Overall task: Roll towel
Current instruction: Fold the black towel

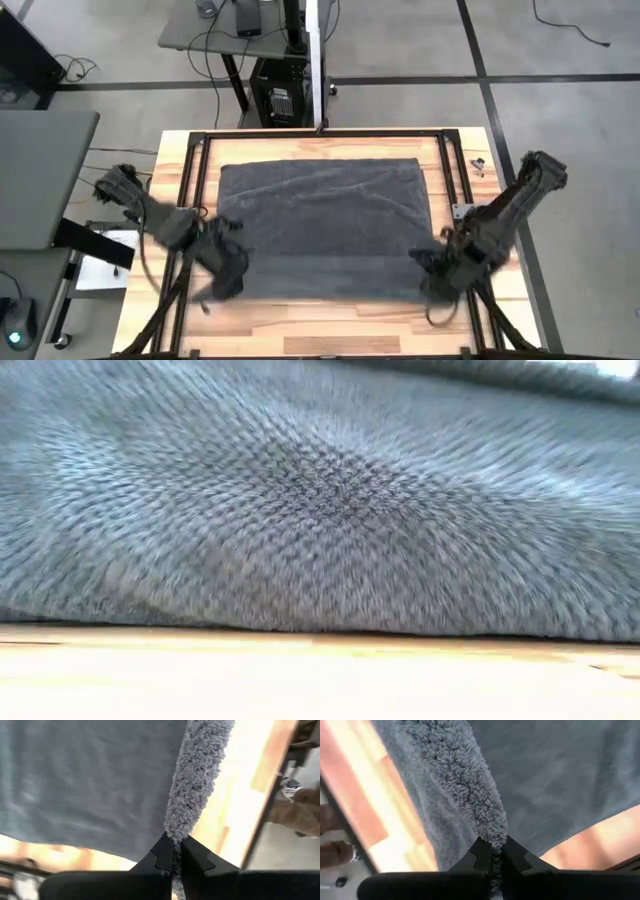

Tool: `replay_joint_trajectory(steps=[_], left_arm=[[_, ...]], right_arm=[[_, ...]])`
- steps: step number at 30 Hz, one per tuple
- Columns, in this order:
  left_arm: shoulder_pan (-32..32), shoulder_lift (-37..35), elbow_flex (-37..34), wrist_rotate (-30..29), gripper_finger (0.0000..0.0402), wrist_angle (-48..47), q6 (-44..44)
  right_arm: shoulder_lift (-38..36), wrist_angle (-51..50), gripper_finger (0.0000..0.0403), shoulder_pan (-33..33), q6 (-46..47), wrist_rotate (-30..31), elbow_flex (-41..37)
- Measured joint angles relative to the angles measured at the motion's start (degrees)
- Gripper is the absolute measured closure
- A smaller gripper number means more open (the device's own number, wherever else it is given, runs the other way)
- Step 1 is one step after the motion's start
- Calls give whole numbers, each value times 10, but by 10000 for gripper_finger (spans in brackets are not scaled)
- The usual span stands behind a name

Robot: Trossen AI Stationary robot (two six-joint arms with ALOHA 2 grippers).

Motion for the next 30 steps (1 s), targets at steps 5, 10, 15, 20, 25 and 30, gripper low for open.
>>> replay_joint_trajectory(steps=[5,10,15,20,25,30], left_arm=[[164,-100,-174,24,402,75,148],[328,-172,-284,46,402,154,264],[456,-188,-347,69,402,220,374],[532,-178,-366,74,402,269,438],[593,-166,-366,73,401,304,472],[633,-129,-366,73,401,322,496]], right_arm=[[-67,17,403,-153,-112,-23,-53],[-96,46,403,-325,-231,-59,-80],[-82,81,403,-494,-371,-108,-97],[-57,111,403,-636,-479,-127,-100],[-25,134,403,-757,-554,-180,-100],[32,152,403,-826,-622,-219,-100]])
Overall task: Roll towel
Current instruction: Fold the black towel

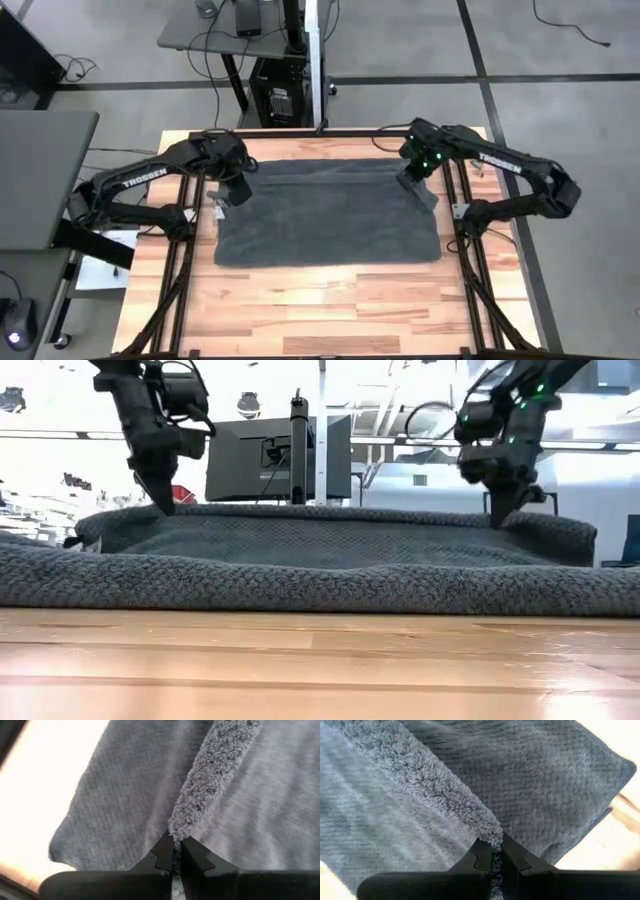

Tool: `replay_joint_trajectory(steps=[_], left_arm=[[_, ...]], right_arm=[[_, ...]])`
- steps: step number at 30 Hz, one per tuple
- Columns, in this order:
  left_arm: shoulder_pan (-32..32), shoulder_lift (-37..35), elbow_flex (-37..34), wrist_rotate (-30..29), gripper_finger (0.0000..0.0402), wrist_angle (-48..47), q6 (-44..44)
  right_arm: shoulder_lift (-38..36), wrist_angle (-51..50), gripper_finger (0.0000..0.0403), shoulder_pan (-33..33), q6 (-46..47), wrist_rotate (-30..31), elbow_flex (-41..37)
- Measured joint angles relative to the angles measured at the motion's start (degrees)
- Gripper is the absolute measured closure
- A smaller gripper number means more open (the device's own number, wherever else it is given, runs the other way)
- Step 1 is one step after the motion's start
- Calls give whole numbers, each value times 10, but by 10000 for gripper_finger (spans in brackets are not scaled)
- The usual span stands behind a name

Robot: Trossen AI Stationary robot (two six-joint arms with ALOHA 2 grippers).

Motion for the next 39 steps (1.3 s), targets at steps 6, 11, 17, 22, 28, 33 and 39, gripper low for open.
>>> replay_joint_trajectory(steps=[6,11,17,22,28,33,39], left_arm=[[16,46,-1,-22,401,34,7],[25,61,5,-47,401,56,14],[34,70,7,-53,401,78,25],[35,92,7,-57,401,92,28],[35,106,7,-73,400,99,25],[36,106,7,-102,357,107,32],[36,106,22,-181,270,112,62]], right_arm=[[63,40,403,-36,-44,1,0],[88,49,403,-59,-69,1,2],[100,65,403,-75,-81,1,3],[105,77,398,-82,-88,6,3],[105,85,390,-82,-89,6,3],[105,94,359,-87,-88,17,3],[103,92,272,-121,-88,19,38]])
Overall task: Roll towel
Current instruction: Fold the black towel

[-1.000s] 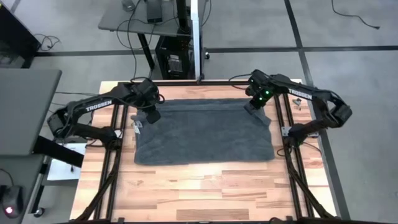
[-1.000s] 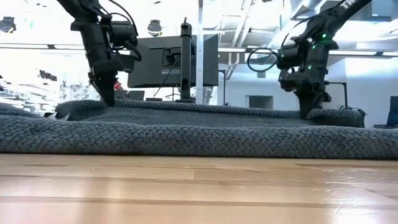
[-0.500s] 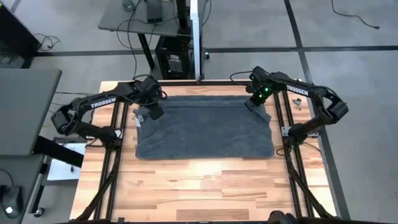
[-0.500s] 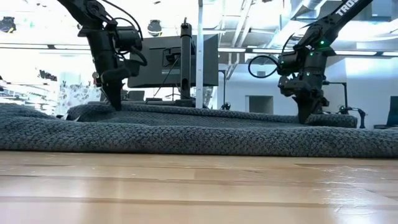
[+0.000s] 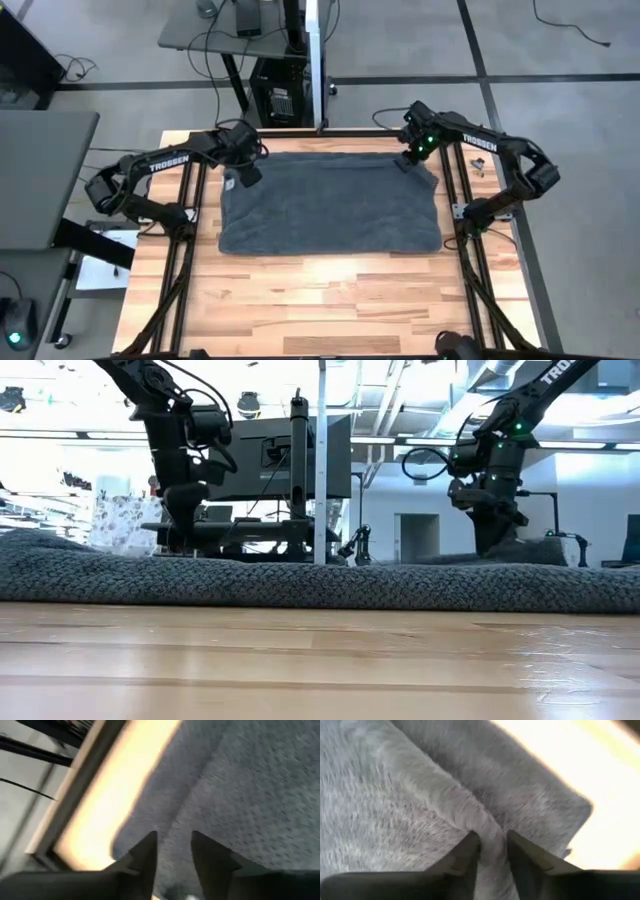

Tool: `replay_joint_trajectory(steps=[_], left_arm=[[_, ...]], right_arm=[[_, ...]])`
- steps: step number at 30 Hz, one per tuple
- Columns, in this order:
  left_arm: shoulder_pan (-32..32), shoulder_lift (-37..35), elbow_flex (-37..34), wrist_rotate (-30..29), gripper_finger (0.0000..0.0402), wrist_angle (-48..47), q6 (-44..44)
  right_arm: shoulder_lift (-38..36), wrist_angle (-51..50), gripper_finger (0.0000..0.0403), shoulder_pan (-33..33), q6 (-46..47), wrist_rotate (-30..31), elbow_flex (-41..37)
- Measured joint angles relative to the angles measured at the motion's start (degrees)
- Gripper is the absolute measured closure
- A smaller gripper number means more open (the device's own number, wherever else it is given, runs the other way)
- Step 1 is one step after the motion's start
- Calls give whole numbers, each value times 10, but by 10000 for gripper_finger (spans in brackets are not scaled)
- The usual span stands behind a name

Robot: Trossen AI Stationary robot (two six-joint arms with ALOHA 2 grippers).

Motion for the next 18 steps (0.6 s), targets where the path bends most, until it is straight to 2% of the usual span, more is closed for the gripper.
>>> replay_joint_trajectory(steps=[3,9,14,18], left_arm=[[0,-1,16,-8,244,-21,-2],[2,-1,22,6,237,-51,-3],[36,21,23,99,235,-50,-22],[79,73,28,163,234,-51,-18]], right_arm=[[0,-12,226,-16,6,-1,27],[0,-27,173,-5,-18,-11,44],[1,-18,169,24,-57,-22,44],[1,-7,170,53,-84,-80,44]])
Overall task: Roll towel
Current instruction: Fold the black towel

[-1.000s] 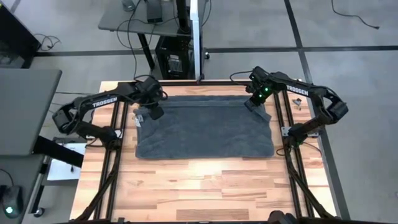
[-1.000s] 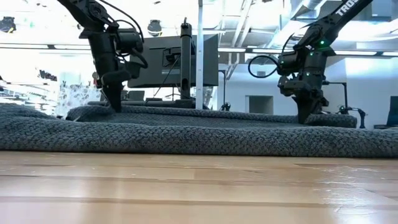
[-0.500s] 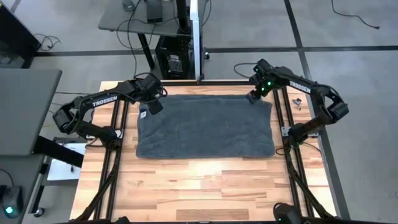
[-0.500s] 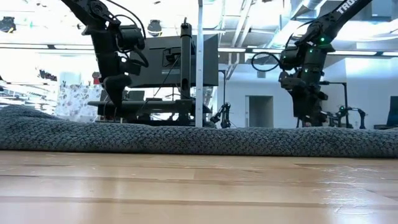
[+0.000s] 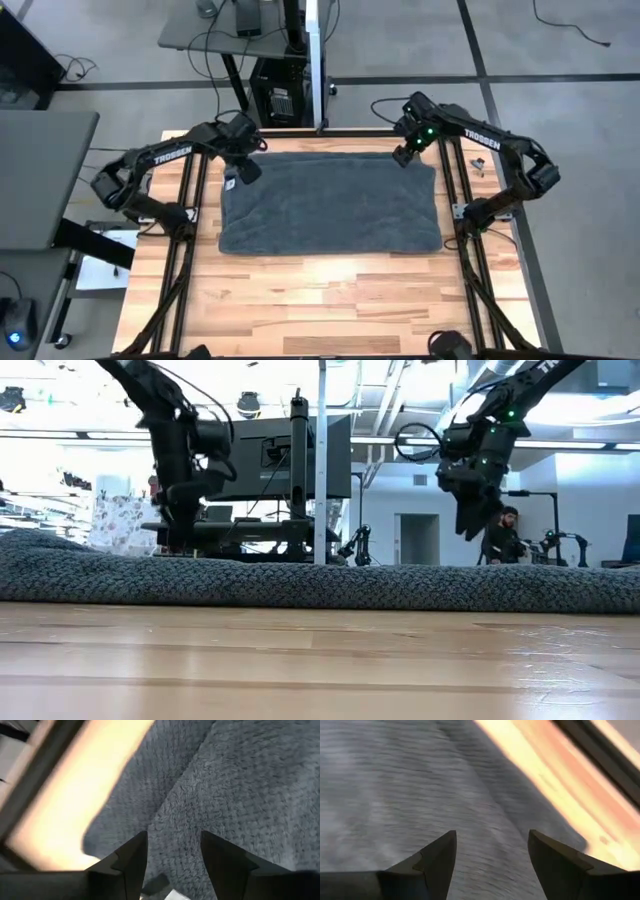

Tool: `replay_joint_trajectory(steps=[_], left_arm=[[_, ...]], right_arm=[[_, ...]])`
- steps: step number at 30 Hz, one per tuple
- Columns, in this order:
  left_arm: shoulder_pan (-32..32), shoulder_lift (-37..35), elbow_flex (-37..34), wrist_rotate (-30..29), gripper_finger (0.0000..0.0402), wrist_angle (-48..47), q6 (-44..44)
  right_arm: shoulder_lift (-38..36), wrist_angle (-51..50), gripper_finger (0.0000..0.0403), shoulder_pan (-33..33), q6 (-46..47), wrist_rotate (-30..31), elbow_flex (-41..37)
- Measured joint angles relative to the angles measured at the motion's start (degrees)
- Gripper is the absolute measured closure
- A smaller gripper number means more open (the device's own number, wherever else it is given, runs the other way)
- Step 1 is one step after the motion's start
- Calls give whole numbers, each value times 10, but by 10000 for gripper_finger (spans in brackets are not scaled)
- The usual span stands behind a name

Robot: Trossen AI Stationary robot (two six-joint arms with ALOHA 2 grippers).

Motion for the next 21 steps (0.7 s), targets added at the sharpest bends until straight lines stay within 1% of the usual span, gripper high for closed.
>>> replay_joint_trajectory(steps=[2,4,8,12,16,21], left_arm=[[13,33,7,7,234,-6,29],[16,64,17,11,234,-8,59],[16,105,42,19,235,2,110],[21,127,66,18,235,-7,148],[29,156,67,18,235,-26,192],[29,179,67,16,239,-32,218]], right_arm=[[0,1,170,23,-22,-28,0],[0,-1,170,55,-42,-40,0],[0,5,170,124,-68,-43,0],[0,31,171,181,-51,-38,-2],[0,62,171,210,-34,-37,-2],[0,79,171,229,-30,-35,-2]])
